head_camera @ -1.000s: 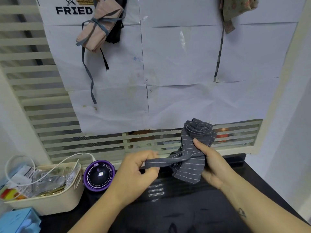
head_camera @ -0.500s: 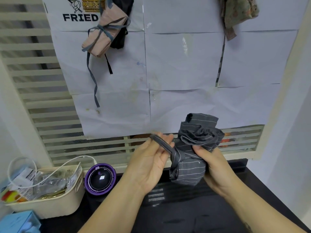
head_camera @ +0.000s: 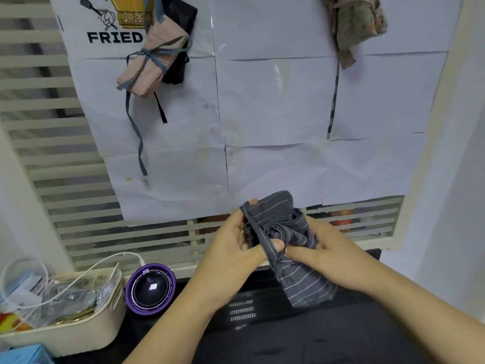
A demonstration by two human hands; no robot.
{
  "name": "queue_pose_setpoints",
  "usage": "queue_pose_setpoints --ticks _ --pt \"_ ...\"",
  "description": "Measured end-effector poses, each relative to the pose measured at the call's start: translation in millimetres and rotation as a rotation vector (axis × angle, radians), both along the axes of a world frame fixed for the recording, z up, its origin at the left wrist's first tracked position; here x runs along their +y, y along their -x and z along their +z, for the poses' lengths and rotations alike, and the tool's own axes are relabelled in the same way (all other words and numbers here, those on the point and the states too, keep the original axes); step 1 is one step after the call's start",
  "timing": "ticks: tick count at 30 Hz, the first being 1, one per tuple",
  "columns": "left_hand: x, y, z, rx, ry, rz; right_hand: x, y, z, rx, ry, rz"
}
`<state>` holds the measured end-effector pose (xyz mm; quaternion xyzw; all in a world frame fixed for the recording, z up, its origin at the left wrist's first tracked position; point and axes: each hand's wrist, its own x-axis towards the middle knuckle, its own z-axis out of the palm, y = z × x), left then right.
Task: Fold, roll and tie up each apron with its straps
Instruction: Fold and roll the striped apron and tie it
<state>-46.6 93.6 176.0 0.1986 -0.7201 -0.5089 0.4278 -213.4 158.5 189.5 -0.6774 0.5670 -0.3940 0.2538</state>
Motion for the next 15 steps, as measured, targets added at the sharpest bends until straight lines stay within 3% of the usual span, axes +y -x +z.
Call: queue_pose_setpoints --ticks 4,9,15 --pt "2.4 -3.3 1.1 -0.076 0.070 0.030 -0.3 2.7 10.5 0.167 -0.033 0.025" --pt "11.8 -6.4 13.3 -0.418 0.373 0.079 -2.6 -2.4 13.4 0.215 -0.047 -0.004" --pt "12.0 -7.6 10.2 -0.303 0.331 0.252 -1.6 -5.7 20.4 0.512 0.067 0.016"
